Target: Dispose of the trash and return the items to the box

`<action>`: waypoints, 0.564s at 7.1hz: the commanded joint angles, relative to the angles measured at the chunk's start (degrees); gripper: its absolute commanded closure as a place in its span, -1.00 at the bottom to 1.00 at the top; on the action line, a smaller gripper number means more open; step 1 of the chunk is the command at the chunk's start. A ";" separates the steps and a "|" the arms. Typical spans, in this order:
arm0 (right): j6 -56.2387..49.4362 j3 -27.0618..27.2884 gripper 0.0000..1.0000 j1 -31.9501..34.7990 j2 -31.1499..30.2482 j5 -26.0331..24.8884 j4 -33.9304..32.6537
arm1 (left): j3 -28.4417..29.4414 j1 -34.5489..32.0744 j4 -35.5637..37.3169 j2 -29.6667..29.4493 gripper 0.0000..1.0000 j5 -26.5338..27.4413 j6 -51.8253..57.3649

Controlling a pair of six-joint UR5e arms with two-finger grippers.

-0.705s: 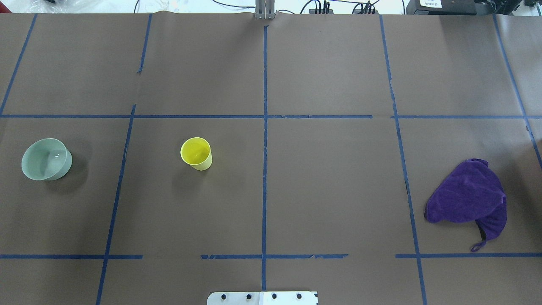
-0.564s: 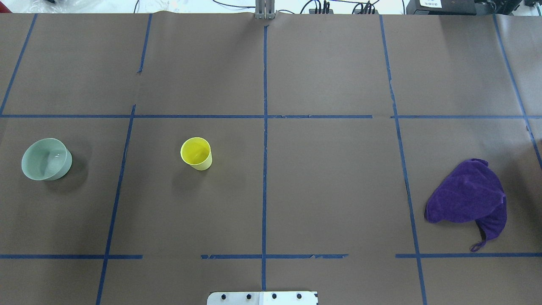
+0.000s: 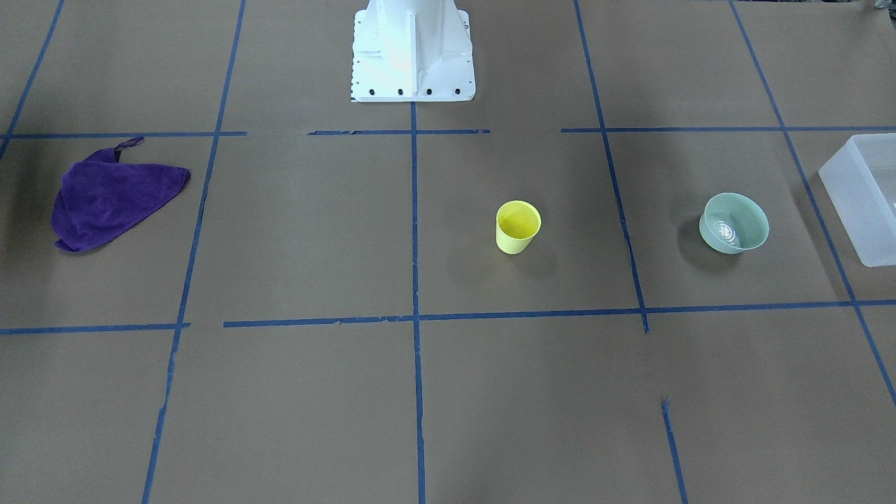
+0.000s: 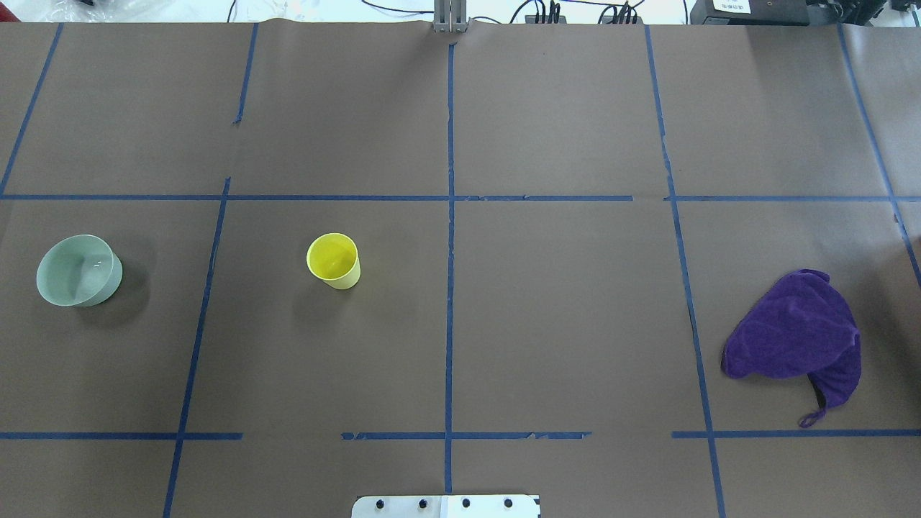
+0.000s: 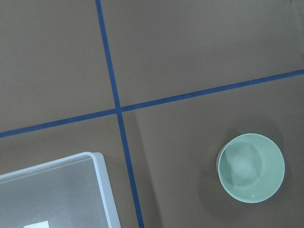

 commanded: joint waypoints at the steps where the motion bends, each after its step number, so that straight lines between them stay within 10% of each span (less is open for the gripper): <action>1: -0.12 0.08 -1.00 -0.19 0.33 0.26 1.51 | 0.10 0.30 -0.02 -0.59 -1.00 0.78 -0.11; 4: 0.23 -0.27 -1.00 -0.45 -1.59 0.52 6.54 | 6.62 0.31 -6.95 2.01 -1.00 -1.92 0.41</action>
